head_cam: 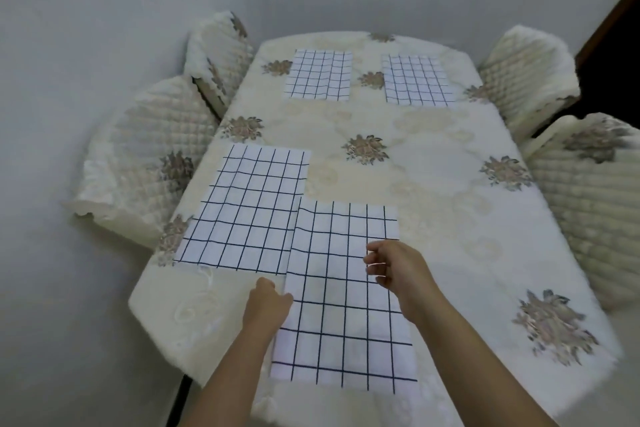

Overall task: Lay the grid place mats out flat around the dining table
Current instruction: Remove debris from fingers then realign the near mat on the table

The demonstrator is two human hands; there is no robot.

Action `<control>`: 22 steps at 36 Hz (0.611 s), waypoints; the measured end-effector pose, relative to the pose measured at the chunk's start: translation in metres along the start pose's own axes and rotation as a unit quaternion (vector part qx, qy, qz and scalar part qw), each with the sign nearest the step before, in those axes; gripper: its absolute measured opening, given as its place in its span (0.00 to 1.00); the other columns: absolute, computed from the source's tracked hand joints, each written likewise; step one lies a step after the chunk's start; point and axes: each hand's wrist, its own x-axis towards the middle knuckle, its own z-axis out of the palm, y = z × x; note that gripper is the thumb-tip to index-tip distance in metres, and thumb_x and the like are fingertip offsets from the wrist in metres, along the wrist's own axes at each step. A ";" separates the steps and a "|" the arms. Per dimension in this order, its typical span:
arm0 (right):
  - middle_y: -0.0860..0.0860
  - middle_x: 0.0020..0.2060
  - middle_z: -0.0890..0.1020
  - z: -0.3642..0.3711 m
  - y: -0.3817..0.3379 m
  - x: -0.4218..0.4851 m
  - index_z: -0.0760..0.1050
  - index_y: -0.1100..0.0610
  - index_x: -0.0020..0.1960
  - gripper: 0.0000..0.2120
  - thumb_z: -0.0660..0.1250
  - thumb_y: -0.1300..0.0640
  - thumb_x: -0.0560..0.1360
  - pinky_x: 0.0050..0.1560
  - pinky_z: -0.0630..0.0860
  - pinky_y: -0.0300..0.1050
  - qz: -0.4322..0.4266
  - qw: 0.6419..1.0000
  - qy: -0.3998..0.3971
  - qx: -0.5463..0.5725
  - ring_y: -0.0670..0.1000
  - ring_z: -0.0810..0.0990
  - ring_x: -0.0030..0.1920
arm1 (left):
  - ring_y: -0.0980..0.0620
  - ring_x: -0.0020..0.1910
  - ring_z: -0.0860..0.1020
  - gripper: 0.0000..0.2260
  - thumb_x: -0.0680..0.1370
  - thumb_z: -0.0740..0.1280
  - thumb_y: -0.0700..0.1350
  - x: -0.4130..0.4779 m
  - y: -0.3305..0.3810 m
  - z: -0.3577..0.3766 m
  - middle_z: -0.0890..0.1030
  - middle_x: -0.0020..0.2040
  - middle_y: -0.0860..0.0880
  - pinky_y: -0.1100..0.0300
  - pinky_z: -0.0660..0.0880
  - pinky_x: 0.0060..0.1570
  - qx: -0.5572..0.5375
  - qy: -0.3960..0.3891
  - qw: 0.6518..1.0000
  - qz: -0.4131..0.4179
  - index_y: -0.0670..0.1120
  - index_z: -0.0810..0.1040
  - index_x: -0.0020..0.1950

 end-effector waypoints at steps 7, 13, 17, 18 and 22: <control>0.51 0.31 0.79 0.018 0.006 0.002 0.76 0.59 0.44 0.08 0.58 0.63 0.75 0.36 0.69 0.39 0.011 1.000 -0.004 0.001 0.49 0.75 0.31 | 0.52 0.34 0.67 0.12 0.74 0.65 0.42 0.011 0.002 -0.001 0.69 0.38 0.48 0.62 0.64 0.31 -0.059 -0.052 0.997 -0.008 0.41 0.70 0.55; 0.51 0.32 0.79 0.020 0.010 0.007 0.76 0.59 0.44 0.10 0.56 0.64 0.75 0.37 0.69 0.40 0.015 1.000 0.011 0.003 0.49 0.75 0.31 | 0.52 0.28 0.60 0.17 0.72 0.64 0.37 0.018 0.010 0.000 0.61 0.28 0.49 0.61 0.55 0.31 -0.067 -0.084 0.994 0.015 0.47 0.60 0.28; 0.52 0.32 0.79 0.018 0.012 0.010 0.76 0.60 0.45 0.11 0.55 0.65 0.76 0.36 0.68 0.39 0.023 1.000 0.016 0.002 0.49 0.75 0.31 | 0.51 0.29 0.64 0.11 0.71 0.64 0.40 0.013 0.026 -0.005 0.65 0.31 0.47 0.61 0.60 0.33 -0.102 -0.138 0.985 0.023 0.45 0.63 0.32; 0.52 0.32 0.79 0.017 0.012 0.011 0.76 0.60 0.45 0.10 0.56 0.65 0.76 0.36 0.68 0.39 0.025 1.000 0.015 0.001 0.49 0.75 0.31 | 0.50 0.31 0.66 0.08 0.70 0.65 0.41 0.011 0.031 -0.006 0.68 0.33 0.46 0.60 0.63 0.35 -0.127 -0.157 0.979 0.019 0.44 0.66 0.35; 0.53 0.36 0.80 0.007 0.012 0.013 0.76 0.59 0.46 0.07 0.59 0.62 0.76 0.37 0.70 0.40 0.026 1.000 0.018 -0.001 0.50 0.77 0.34 | 0.48 0.36 0.74 0.03 0.76 0.61 0.38 -0.006 0.063 -0.007 0.75 0.37 0.45 0.59 0.72 0.35 -0.229 -0.231 0.945 0.018 0.43 0.74 0.43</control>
